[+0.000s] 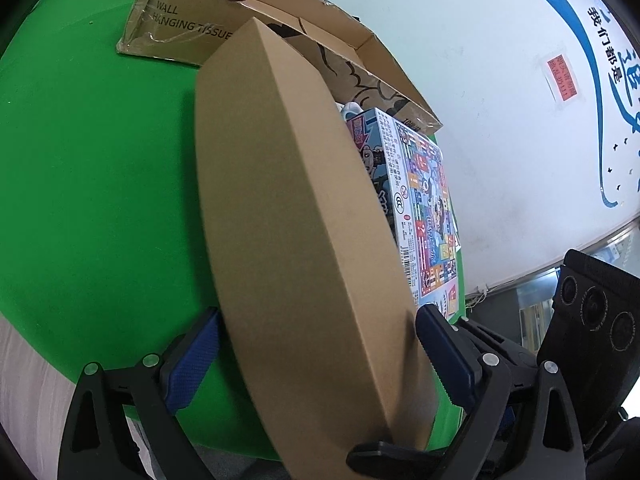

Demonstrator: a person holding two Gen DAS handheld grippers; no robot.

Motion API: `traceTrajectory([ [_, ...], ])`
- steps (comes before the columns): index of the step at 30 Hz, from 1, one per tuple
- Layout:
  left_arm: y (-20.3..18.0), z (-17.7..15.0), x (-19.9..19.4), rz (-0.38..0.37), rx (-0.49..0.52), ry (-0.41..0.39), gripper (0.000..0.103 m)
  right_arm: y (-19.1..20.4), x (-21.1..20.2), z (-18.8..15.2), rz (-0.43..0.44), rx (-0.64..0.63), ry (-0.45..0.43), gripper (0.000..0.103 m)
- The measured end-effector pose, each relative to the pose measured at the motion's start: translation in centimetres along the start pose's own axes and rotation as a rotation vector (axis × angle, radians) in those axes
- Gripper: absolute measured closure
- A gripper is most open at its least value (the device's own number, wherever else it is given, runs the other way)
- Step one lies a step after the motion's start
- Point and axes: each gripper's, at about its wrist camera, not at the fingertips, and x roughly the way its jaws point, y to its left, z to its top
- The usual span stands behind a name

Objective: Organize objects
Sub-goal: 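Lift the long brown box with both grippers and carry it over the open box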

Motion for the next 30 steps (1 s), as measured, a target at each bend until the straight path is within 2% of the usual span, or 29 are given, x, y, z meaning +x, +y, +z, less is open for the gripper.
traceTrajectory([
  [3, -0.1, 0.2, -0.3, -0.013, -0.016, -0.01, 0.016, 0.4, -0.3, -0.2, 0.007, -0.016, -0.014, 0.015],
  [10, -3.1, 2.5, -2.9, -0.011, 0.058, -0.095, 0.016, 1.7, -3.1, 1.5, -0.004, -0.079, -0.107, 0.015],
  [17, -7.5, 8.6, -4.2, 0.017, 0.159, -0.176, 0.016, 1.4, -5.7, 6.5, -0.021, -0.123, -0.195, 0.016],
  [20, -8.3, 11.0, -5.1, 0.012, 0.177, -0.196, 0.016, 0.8, -6.5, 9.0, -0.032, -0.138, -0.221, 0.016],
  [28, -10.6, 20.5, -4.8, 0.003, 0.218, -0.239, 0.016, -0.1, -7.1, 15.1, -0.053, -0.17, -0.254, 0.016],
  [29, -11.7, 20.4, -5.3, 0.004, 0.218, -0.242, 0.016, -0.2, -7.0, 16.0, -0.054, -0.174, -0.255, 0.016],
  [30, -11.3, 21.7, -5.5, 0.005, 0.219, -0.244, 0.016, -0.2, -6.9, 16.7, -0.053, -0.176, -0.254, 0.016],
])
